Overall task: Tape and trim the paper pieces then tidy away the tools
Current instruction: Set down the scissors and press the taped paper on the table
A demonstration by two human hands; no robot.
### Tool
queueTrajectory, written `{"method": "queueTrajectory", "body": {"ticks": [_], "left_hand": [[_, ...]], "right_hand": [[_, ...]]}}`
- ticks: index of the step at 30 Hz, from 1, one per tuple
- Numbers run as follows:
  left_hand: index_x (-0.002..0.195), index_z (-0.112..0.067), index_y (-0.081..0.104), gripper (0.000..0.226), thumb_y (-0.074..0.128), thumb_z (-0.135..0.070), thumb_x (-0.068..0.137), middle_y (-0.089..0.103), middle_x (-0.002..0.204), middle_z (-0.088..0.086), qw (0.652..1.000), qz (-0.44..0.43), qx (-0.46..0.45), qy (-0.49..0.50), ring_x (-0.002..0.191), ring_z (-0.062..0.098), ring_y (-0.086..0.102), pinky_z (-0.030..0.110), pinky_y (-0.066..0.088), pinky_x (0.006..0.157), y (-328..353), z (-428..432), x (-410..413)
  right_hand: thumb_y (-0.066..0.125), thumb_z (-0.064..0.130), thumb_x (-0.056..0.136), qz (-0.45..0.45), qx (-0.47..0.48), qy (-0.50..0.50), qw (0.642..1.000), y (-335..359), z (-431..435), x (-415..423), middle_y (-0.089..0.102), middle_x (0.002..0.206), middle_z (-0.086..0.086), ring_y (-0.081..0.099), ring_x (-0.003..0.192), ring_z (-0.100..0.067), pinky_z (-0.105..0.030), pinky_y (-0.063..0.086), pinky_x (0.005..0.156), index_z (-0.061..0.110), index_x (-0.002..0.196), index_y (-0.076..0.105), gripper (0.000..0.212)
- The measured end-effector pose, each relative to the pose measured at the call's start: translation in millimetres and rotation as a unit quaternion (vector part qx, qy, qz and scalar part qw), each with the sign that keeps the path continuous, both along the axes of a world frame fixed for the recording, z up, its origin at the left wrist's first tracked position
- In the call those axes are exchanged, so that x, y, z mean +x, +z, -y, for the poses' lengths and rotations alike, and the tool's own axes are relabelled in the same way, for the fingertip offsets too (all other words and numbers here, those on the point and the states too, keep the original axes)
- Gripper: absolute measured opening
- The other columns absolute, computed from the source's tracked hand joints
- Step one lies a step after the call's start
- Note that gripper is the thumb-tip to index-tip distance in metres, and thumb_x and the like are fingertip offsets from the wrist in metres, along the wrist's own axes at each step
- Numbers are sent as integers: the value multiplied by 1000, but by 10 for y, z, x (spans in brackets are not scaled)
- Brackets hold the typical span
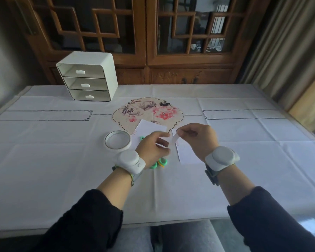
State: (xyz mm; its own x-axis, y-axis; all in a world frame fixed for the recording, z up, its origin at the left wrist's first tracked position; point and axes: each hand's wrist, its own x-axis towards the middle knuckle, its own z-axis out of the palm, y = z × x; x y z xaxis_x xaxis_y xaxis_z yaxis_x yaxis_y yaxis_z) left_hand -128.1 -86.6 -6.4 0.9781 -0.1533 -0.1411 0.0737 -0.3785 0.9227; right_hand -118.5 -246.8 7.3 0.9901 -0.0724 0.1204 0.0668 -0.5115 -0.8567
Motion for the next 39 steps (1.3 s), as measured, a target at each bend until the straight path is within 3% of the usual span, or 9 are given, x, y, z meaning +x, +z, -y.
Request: {"method": "queueTrajectory", "body": {"ticks": [3, 5, 11, 15, 18, 22, 24, 29, 39], "left_hand": [[102, -22, 55, 25, 65, -13, 81, 61, 78, -8, 1000, -21, -18, 13, 56, 8, 54, 12, 36, 39, -17, 74, 4], [83, -24, 57, 13, 67, -16, 81, 60, 71, -9, 1000, -3, 1, 15, 50, 4, 51, 11, 35, 39, -43, 137, 1], [78, -32, 59, 28, 63, -5, 81, 62, 74, -6, 1000, 7, -10, -4, 77, 19, 62, 29, 50, 76, -122, 352, -23], [78, -28, 61, 29, 68, 1, 75, 65, 77, -5, 998, -9, -48, 37, 77, 19, 62, 38, 50, 92, -192, 402, -34], [76, -24, 63, 24, 73, -3, 70, 69, 77, -5, 995, -3, -62, 83, 73, 16, 64, 34, 53, 84, -235, 428, -32], [71, -19, 62, 21, 75, -2, 68, 68, 64, -3, 992, -2, -69, 102, 42, 6, 51, 19, 49, 55, -239, 465, -35], [70, -17, 61, 21, 74, -1, 69, 66, 63, -3, 992, -8, -70, 101, 38, 4, 48, 17, 47, 49, -256, 492, -31], [67, -24, 62, 18, 76, -13, 69, 67, 68, -6, 995, 20, 6, 97, 67, 9, 60, 22, 48, 68, -307, 509, -1], [61, -26, 65, 16, 75, -15, 67, 71, 76, -2, 991, -17, 89, 96, 81, 16, 68, 21, 49, 75, -347, 581, 44]], "right_hand": [[66, 16, 85, -3, 32, -18, 999, -31, 132, -22, 64, 64, 12, 56, 53, 5, -13, 45, 62, 17, 86, 75, 9], [66, 16, 86, -2, 42, -31, 999, -53, 214, -44, 64, 63, 11, 54, 50, 6, -16, 46, 62, 18, 86, 75, 9], [66, 17, 86, -22, 89, -85, 992, -144, 436, -100, 64, 63, 8, 53, 47, 6, -18, 45, 64, 16, 91, 76, 11], [66, 18, 86, -35, 88, -104, 990, -222, 532, -130, 67, 67, 9, 55, 49, 9, -20, 48, 70, 13, 105, 72, 20], [69, 21, 84, -60, 95, -114, 987, -273, 601, -147, 72, 73, 4, 59, 62, -3, -30, 53, 80, 18, 115, 65, 32], [71, 18, 81, -74, 111, -124, 983, -318, 660, -165, 71, 69, 3, 59, 59, -7, -28, 49, 70, 23, 84, 68, 6], [69, 18, 82, -86, 93, -131, 983, -350, 688, -175, 72, 70, 2, 60, 60, -10, -28, 49, 68, 25, 72, 65, 13], [64, 23, 86, -128, 34, -125, 983, -397, 744, -234, 70, 74, 0, 61, 68, -16, -23, 43, 53, 22, 80, 67, 8], [67, 23, 83, -181, -28, -119, 976, -452, 810, -199, 62, 79, 0, 58, 75, -21, -23, 42, 60, 15, 85, 71, 9]]}}
